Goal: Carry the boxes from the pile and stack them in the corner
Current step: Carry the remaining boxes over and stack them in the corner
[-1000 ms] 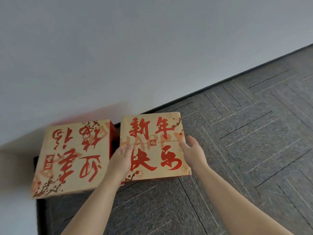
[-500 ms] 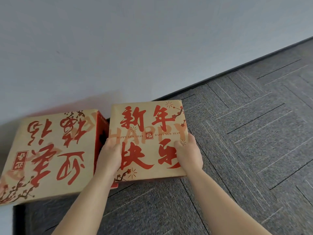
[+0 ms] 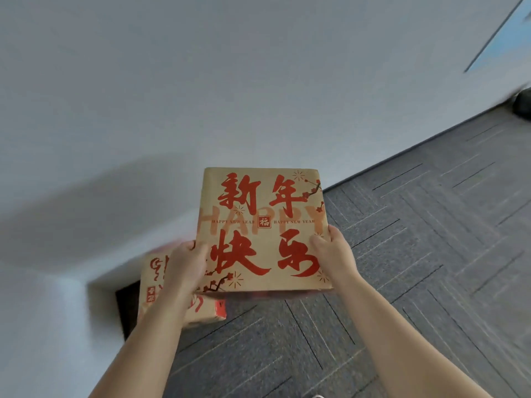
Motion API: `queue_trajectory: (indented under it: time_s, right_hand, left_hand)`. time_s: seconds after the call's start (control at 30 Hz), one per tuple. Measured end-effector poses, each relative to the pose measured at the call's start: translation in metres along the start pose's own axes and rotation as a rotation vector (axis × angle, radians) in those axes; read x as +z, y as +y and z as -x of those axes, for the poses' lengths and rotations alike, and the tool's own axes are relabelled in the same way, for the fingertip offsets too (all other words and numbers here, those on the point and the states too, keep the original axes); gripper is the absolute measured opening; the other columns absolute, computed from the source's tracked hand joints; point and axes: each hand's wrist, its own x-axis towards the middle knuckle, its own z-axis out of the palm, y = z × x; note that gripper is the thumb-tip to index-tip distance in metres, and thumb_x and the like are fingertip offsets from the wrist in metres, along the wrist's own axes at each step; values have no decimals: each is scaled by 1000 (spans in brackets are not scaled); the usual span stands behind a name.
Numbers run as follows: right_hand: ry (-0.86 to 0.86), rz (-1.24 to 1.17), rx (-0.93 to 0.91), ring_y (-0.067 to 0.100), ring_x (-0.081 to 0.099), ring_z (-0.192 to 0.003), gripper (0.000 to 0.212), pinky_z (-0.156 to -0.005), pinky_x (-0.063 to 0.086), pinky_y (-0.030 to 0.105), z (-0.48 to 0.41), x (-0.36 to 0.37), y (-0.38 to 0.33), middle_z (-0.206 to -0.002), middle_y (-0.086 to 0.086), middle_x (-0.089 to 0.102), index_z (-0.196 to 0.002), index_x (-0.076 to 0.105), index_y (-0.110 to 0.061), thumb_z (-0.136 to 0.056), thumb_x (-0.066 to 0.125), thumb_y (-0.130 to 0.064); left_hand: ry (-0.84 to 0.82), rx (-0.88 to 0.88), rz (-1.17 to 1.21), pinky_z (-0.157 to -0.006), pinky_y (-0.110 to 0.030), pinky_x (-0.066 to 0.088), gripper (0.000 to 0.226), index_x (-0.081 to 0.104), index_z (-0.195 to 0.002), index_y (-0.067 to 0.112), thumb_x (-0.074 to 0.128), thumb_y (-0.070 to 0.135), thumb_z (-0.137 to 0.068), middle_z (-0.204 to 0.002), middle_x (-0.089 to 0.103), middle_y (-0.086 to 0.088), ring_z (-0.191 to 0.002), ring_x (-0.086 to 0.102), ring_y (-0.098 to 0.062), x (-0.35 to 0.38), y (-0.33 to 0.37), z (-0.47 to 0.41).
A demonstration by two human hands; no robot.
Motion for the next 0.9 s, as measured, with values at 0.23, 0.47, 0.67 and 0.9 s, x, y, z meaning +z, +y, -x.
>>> queue_trajectory:
  time_s: [0.23, 0.47, 0.67, 0.9]
  right_hand:
    - [-16, -49, -65, 18, 74, -88, 35, -86, 64, 49, 154, -88, -142, -100, -3, 72, -128, 51, -21, -97, 56, -37]
    - [-89, -28, -289, 16, 74, -87, 24, -79, 64, 40, 209, -109, -185, -100, -7, 73, -124, 51, -28, -101, 53, -31]
    - [-322, -72, -425, 20, 77, -94, 28, -85, 65, 41, 212, -113, -200, -109, -2, 77, -133, 60, -25, -105, 53, -26]
    - [-589, -58, -511, 22, 78, -94, 29, -84, 65, 48, 213, -113, -198, -108, -1, 79, -132, 60, -24, -104, 57, -28]
  left_hand:
    - [100, 180, 96, -72, -35, 54, 33, 49, -124, 25, 48, 50, -102, -102, 65, 8, -90, 66, -14, -131, 107, 148]
    - [70, 156, 307, -79, -44, 58, 40, 38, -136, 24, 52, 39, -102, -113, 69, -4, -95, 72, -25, -181, 110, 204]
    - [267, 158, 359, -74, -37, 56, 25, 59, -127, 25, 48, 31, -105, -103, 76, 3, -89, 74, -19, -188, 101, 245]
    - [558, 63, 496, -65, -28, 53, 21, 60, -122, 24, 49, 24, -104, -98, 75, 2, -79, 74, -14, -163, 94, 337]
